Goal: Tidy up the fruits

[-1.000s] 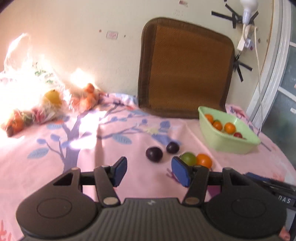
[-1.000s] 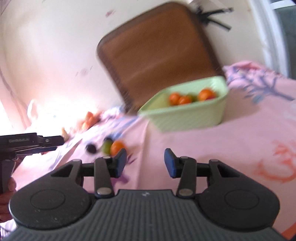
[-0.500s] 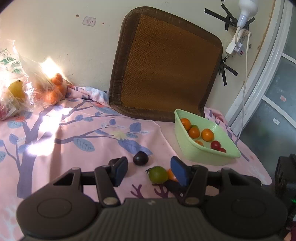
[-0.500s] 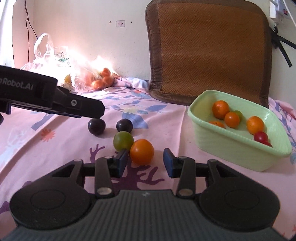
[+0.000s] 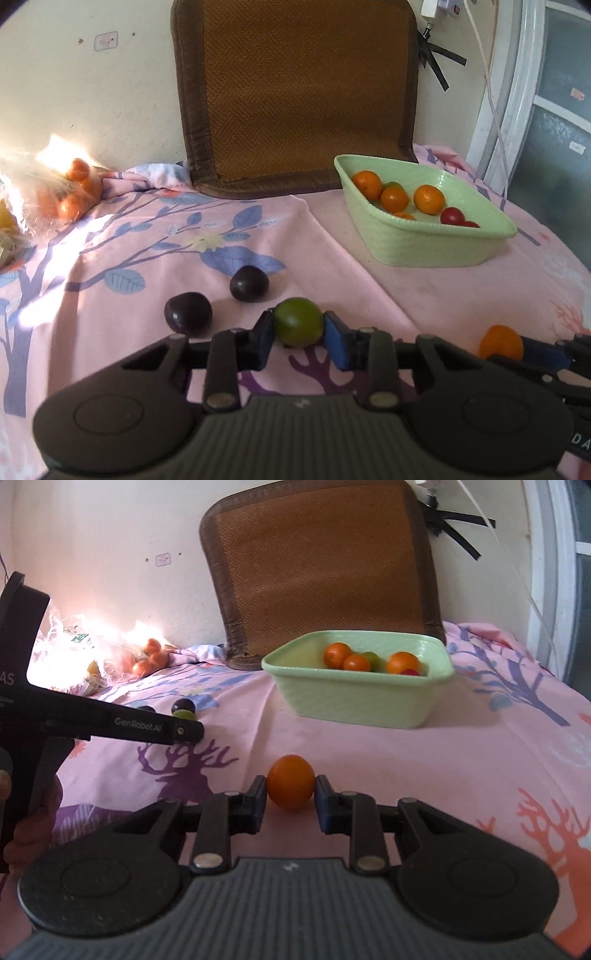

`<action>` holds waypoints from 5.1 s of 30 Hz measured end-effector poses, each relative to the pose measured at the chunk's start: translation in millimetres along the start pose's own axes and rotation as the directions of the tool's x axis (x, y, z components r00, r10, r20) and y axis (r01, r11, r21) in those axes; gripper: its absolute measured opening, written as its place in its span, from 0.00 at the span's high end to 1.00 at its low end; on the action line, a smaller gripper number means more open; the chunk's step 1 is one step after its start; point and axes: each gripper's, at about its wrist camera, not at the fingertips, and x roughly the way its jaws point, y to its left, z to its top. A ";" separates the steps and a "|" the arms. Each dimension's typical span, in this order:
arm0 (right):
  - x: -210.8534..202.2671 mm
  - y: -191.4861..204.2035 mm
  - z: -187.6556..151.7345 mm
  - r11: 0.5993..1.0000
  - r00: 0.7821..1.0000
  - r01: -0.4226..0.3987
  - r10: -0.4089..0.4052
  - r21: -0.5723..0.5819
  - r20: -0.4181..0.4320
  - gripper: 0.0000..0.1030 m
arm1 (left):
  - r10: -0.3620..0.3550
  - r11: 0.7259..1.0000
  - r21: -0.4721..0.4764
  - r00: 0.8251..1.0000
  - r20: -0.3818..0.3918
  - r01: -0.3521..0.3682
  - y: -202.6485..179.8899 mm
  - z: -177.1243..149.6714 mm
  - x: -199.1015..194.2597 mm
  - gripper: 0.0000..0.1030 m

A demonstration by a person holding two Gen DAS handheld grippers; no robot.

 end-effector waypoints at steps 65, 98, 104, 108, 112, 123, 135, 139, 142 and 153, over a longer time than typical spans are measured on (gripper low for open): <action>-75.8 10.8 -65.6 0.998 0.996 0.060 -0.061 0.013 0.066 0.67 | -0.053 0.994 0.093 0.998 0.035 0.050 -64.6 -92.0 -89.7 0.53; -75.6 12.5 -65.8 0.998 0.996 0.059 -0.059 0.007 0.069 0.56 | -0.050 0.992 0.117 0.998 0.034 0.045 -67.5 -93.0 -89.7 0.47; -75.4 13.5 -65.9 0.998 0.996 0.057 -0.057 0.005 0.071 0.56 | -0.048 0.992 0.122 0.998 0.036 0.043 -68.2 -93.5 -89.8 0.47; -75.1 14.1 -66.3 0.998 0.996 0.059 -0.058 -0.003 0.074 0.56 | -0.048 0.992 0.122 0.998 0.036 0.043 -68.2 -93.6 -89.6 0.47; -74.7 14.1 -66.4 0.998 0.995 0.059 -0.058 -0.005 0.076 0.56 | -0.048 0.991 0.123 0.998 0.037 0.043 -68.5 -93.8 -89.5 0.46; -73.6 15.2 -68.4 0.997 0.994 0.067 -0.064 -0.031 0.089 0.56 | -0.042 0.990 0.139 0.998 0.042 0.035 -70.8 -94.0 -88.1 0.44; -73.5 16.5 -68.8 0.996 0.993 0.075 -0.070 -0.049 0.098 0.56 | -0.052 0.992 0.115 0.998 0.030 0.048 -69.0 -92.2 -88.6 0.48; -73.0 14.7 -69.2 0.996 0.992 0.079 -0.074 -0.045 0.104 0.56 | -0.035 0.991 0.133 0.999 0.038 0.029 -72.4 -93.1 -86.8 0.50; -72.7 14.4 -69.5 0.996 0.991 0.079 -0.074 -0.042 0.109 0.56 | -0.021 0.991 0.130 0.999 0.046 0.015 -72.1 -92.5 -85.8 0.55; -71.3 18.1 -68.3 0.994 0.991 0.080 -0.072 -0.073 0.114 0.70 | -0.003 0.996 0.092 0.998 0.056 -0.002 -64.2 -88.9 -85.1 0.71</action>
